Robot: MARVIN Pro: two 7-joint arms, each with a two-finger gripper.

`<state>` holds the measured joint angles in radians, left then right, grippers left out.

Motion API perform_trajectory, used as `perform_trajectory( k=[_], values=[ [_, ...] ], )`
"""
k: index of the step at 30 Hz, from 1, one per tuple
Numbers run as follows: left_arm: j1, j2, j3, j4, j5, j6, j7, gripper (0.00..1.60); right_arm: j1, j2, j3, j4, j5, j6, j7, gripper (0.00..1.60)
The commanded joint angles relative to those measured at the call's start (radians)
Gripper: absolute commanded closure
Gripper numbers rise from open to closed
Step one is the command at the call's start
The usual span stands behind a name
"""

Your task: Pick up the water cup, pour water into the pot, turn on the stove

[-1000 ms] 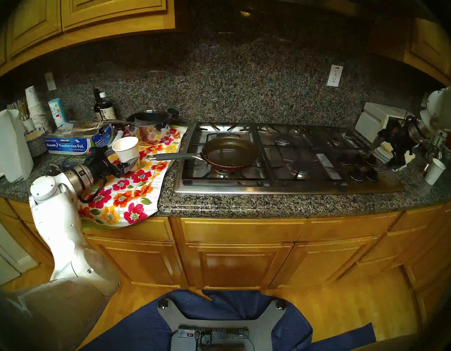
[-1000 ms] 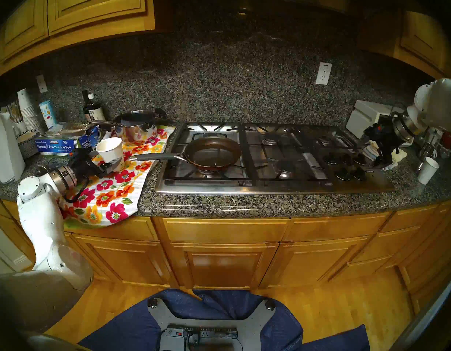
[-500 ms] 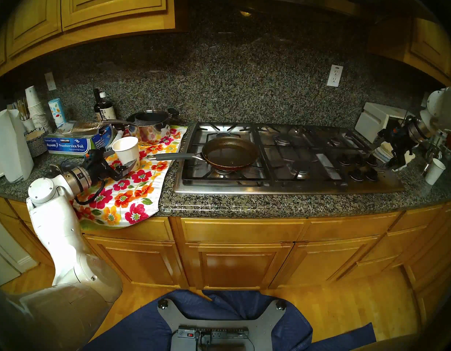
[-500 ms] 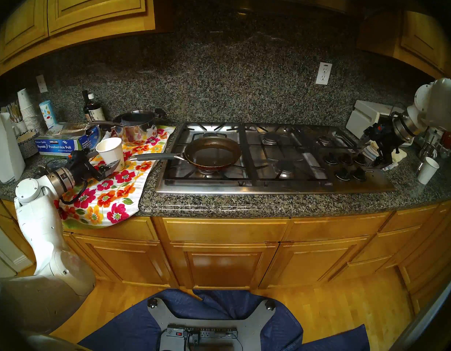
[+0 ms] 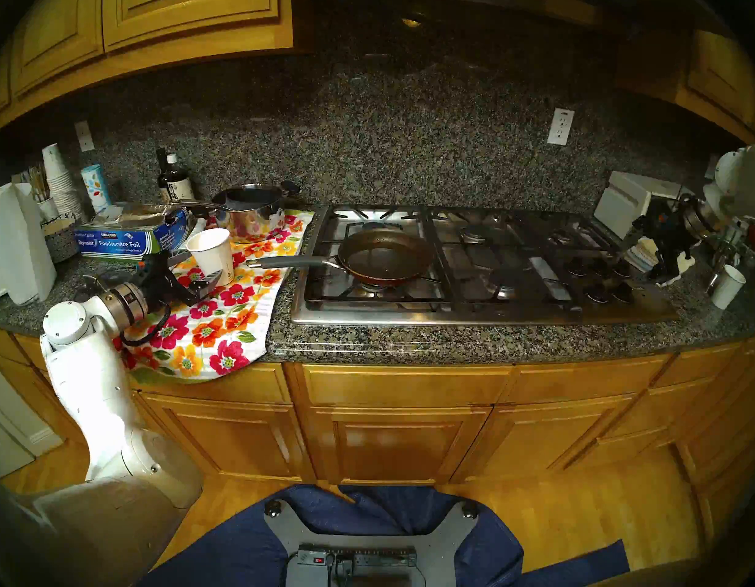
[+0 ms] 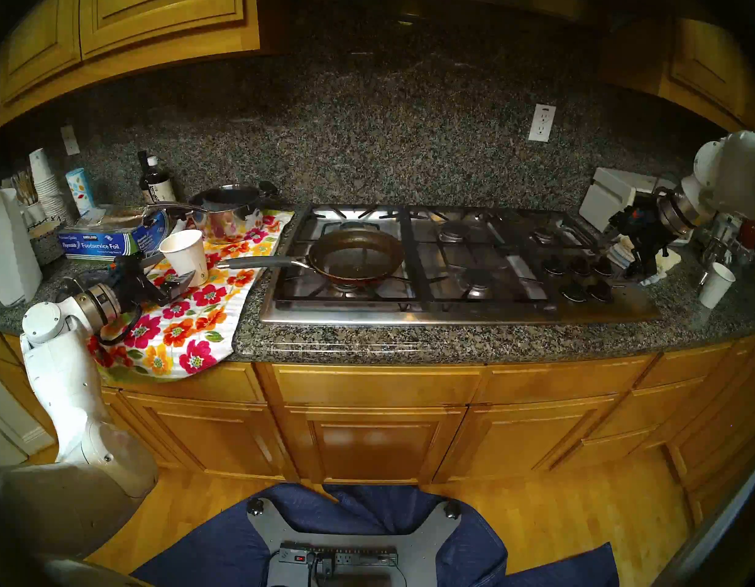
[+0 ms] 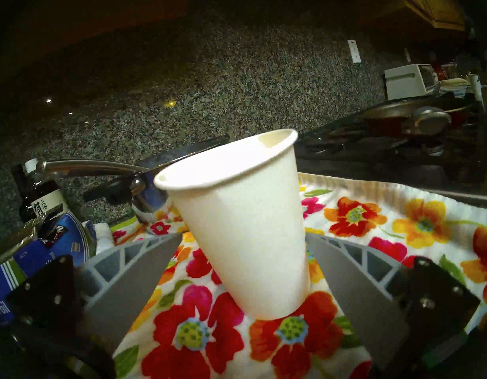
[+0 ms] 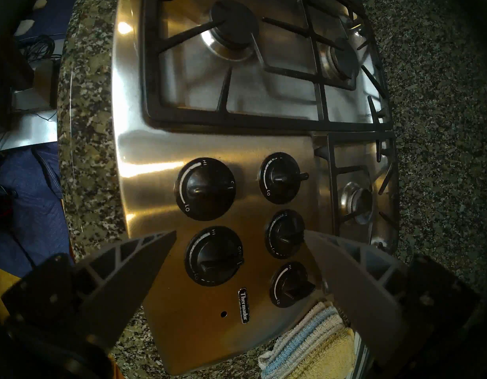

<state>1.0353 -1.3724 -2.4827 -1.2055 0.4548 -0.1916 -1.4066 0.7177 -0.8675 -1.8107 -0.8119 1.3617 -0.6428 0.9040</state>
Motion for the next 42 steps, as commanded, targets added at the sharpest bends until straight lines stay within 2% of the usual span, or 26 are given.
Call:
perform_trajectory(
  k=[1, 5, 14, 30, 31, 33, 42],
  values=[
    [-0.01, 0.004, -0.01, -0.075, -0.03, 0.033, -0.041, 0.0, 0.028, -0.007, -0.001, 0.021, -0.001, -0.002, -0.002, 0.0],
    [0.011, -0.014, -0.021, -0.126, -0.039, 0.06, -0.076, 0.0, 0.028, -0.007, -0.001, 0.021, -0.001, -0.002, -0.002, 0.0],
    [0.05, -0.042, -0.037, -0.199, -0.03, 0.089, -0.077, 0.0, 0.028, -0.007, -0.001, 0.021, -0.001, -0.003, -0.002, 0.0],
    [0.08, -0.054, -0.045, -0.279, -0.046, 0.092, -0.077, 0.0, 0.028, -0.007, -0.001, 0.021, -0.001, -0.003, -0.002, 0.0],
    [0.081, -0.054, -0.044, -0.284, -0.047, 0.095, -0.077, 0.0, 0.028, -0.007, -0.001, 0.021, -0.001, -0.003, -0.002, 0.0],
    [0.079, -0.054, -0.04, -0.298, -0.051, 0.145, -0.077, 0.0, 0.028, -0.007, -0.001, 0.021, -0.001, -0.002, -0.002, 0.0],
    [0.087, -0.05, -0.034, -0.307, -0.057, 0.169, -0.077, 0.0, 0.028, -0.007, -0.001, 0.021, -0.001, -0.003, -0.002, 0.0]
  ],
)
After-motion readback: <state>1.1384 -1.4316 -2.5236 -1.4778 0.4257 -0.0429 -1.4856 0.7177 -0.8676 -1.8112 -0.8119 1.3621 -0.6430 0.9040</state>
